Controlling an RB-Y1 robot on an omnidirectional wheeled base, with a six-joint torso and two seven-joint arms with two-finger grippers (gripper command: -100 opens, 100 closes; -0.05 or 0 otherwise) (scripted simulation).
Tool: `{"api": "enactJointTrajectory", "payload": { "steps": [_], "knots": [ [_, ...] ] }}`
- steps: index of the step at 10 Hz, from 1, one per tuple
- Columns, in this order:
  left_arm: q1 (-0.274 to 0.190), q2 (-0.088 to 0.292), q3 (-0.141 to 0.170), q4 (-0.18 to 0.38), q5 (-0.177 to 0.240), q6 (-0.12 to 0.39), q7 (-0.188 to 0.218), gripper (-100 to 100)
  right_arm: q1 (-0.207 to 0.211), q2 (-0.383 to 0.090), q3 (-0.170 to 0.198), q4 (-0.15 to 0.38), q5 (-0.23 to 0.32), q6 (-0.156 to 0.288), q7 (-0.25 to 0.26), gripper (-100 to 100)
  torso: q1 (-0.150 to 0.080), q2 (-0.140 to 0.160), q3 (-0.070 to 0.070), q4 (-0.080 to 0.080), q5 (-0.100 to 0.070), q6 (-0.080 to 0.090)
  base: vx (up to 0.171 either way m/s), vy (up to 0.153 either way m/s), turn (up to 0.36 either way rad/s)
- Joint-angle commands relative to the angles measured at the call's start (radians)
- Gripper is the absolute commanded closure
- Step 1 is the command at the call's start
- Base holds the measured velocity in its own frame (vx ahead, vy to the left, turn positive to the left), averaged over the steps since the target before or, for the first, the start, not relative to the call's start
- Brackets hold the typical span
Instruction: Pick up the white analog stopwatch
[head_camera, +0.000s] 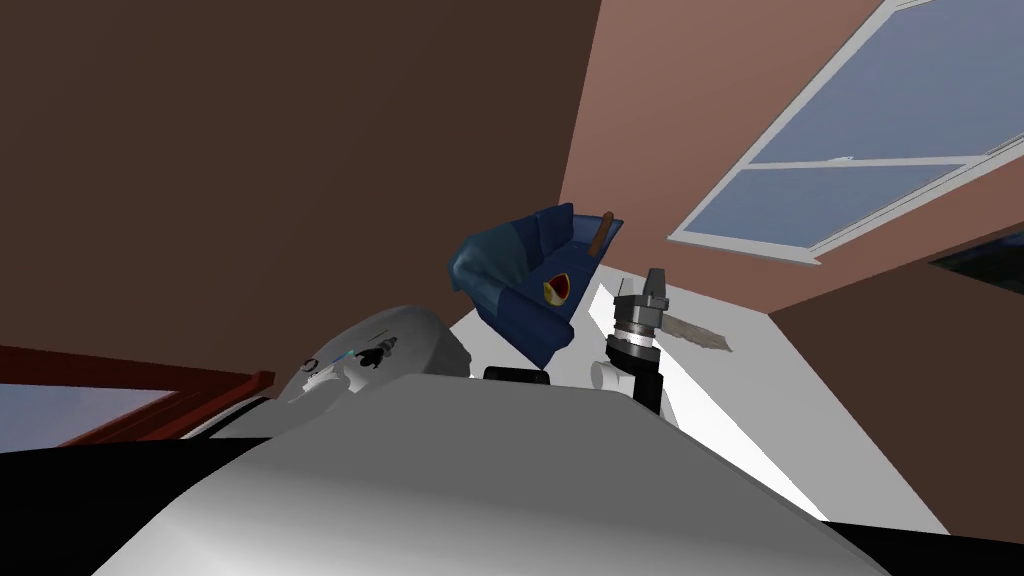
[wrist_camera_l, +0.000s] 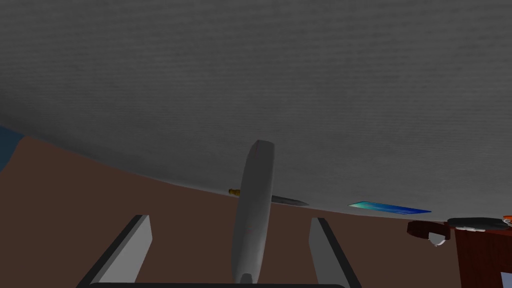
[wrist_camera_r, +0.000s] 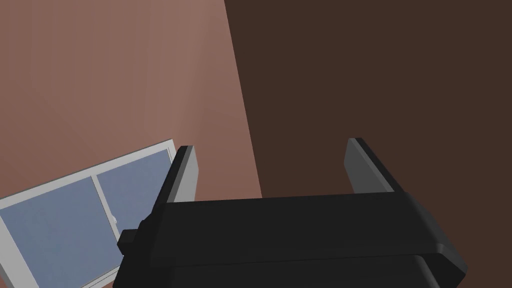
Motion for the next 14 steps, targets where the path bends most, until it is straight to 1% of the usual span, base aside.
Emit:
{"api": "enactJointTrajectory", "payload": {
  "steps": [1, 2, 3, 4, 5, 6, 10, 11, 12, 13, 14],
  "knots": [
    [0.030, 0.020, 0.018, 0.050, -0.010, -0.050, 0.040, -100, 0.000, 0.000, 0.000, 0.000, 0.000, 0.000, 0.000, 0, 0.000, 0.000, 0.000, 0.000, 0.000, 0.000, 0.037, -0.061, -0.281],
    [0.030, 0.020, 0.018, 0.058, -0.010, -0.066, 0.040, -100, 0.000, 0.000, 0.000, 0.000, 0.000, 0.000, 0.000, 0, -0.001, -0.001, 0.000, 0.000, 0.000, 0.000, 0.035, -0.041, -0.078],
    [0.030, 0.020, 0.018, 0.058, -0.010, -0.066, 0.040, -100, 0.000, 0.000, 0.000, 0.000, 0.000, 0.000, 0.000, 0, -0.001, -0.001, 0.000, 0.000, 0.000, 0.000, 0.018, -0.013, 0.032],
    [0.046, 0.026, 0.039, 0.109, -0.024, -0.115, 0.061, -100, 0.000, 0.000, 0.000, 0.000, 0.000, 0.000, 0.000, 0, 0.001, 0.000, 0.000, 0.000, 0.000, -0.001, 0.021, -0.023, -0.152],
    [0.034, 0.024, 0.027, 0.094, -0.017, -0.094, 0.050, -100, 0.000, 0.000, 0.000, 0.000, 0.000, 0.000, 0.000, 0, 0.001, 0.000, 0.000, 0.000, 0.000, 0.000, 0.011, -0.009, -0.037],
    [0.035, 0.024, 0.028, 0.097, -0.018, -0.099, 0.053, 100, 0.000, 0.000, 0.000, 0.000, 0.000, 0.000, 0.000, 0, 0.001, 0.001, 0.000, 0.000, 0.000, 0.000, 0.000, 0.000, 0.000],
    [0.035, 0.025, 0.028, 0.097, -0.019, -0.098, 0.052, 100, 0.000, 0.000, 0.000, 0.000, 0.000, 0.000, 0.000, 0, 0.002, 0.002, 0.001, 0.001, 0.001, 0.000, 0.000, 0.000, 0.000],
    [0.035, 0.025, 0.028, 0.097, -0.019, -0.098, 0.052, 0, 0.000, 0.000, 0.000, 0.000, 0.000, 0.000, 0.000, 0, 0.003, 0.002, 0.001, 0.001, 0.001, 0.000, 0.000, 0.000, 0.000],
    [0.030, 0.020, 0.018, 0.058, -0.010, -0.066, 0.040, 100, 0.000, 0.000, 0.000, 0.000, 0.000, 0.000, 0.000, 0, 0.003, 0.002, 0.001, 0.001, 0.001, 0.000, -0.017, 0.016, 0.152],
    [0.030, 0.020, 0.018, 0.064, -0.010, -0.066, 0.040, 100, 0.000, 0.000, 0.000, 0.000, 0.000, 0.000, 0.000, 0, 0.004, 0.003, 0.002, 0.001, 0.001, -0.001, -0.017, 0.020, 0.070],
    [0.030, 0.020, 0.018, 0.058, -0.010, -0.066, 0.040, 100, 0.000, 0.000, 0.000, 0.000, 0.000, 0.000, 0.000, 0, 0.004, 0.003, 0.002, 0.001, 0.001, -0.001, -0.009, 0.012, -0.014]
  ]
}}
